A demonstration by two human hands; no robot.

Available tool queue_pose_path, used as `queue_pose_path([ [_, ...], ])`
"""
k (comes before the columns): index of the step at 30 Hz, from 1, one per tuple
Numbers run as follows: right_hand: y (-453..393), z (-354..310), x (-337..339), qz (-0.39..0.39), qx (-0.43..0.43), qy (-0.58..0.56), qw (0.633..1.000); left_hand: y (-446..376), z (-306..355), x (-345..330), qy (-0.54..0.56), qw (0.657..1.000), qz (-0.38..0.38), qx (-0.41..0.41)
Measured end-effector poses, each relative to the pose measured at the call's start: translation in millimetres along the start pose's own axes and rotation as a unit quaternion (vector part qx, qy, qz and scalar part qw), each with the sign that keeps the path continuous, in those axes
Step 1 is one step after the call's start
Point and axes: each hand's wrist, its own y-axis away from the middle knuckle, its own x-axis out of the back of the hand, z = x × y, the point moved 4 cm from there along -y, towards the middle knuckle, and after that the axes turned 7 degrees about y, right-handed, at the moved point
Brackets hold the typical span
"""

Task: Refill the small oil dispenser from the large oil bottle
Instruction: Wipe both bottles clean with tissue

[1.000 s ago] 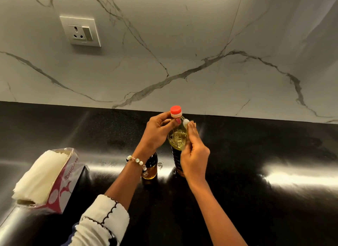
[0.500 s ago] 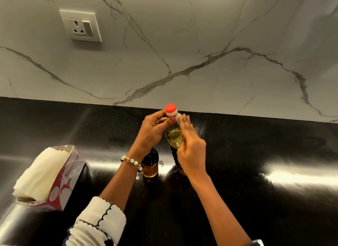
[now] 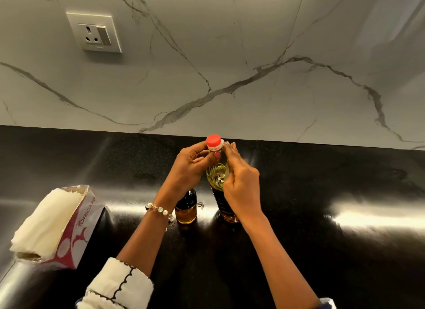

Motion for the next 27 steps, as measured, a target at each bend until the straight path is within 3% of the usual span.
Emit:
queue_pose_path([
  [6, 16.1, 23.2, 8.8, -0.031, -0.121, -0.023, 0.992, -0.4, -0.8, 2.4, -0.015, 0.999, 0.029, 0.006],
  [12, 6.1, -6.9, 6.8, 0.012, -0.053, -0.040, 0.998, 0.2, 2.2, -4.6, -0.029, 0.999, 0.040, 0.007],
  [18, 22.5, 26.0, 9.9, -0.064, -0.167, -0.033, 0.983, -0.3, -0.2, -4.1, -0.013, 0.996, 0.083, 0.029],
  [23, 20.0, 3.2, 12.3, -0.011, -0.131, -0.045, 0.990, 0.4, -1.2, -14.0, 0.006, 0.993, 0.106, 0.043],
  [27, 11.2, 13.1, 13.5, -0.053, -0.129, -0.040, 0.989, 1.9, -3.6, -26.8, -0.009, 0.989, 0.140, 0.052],
])
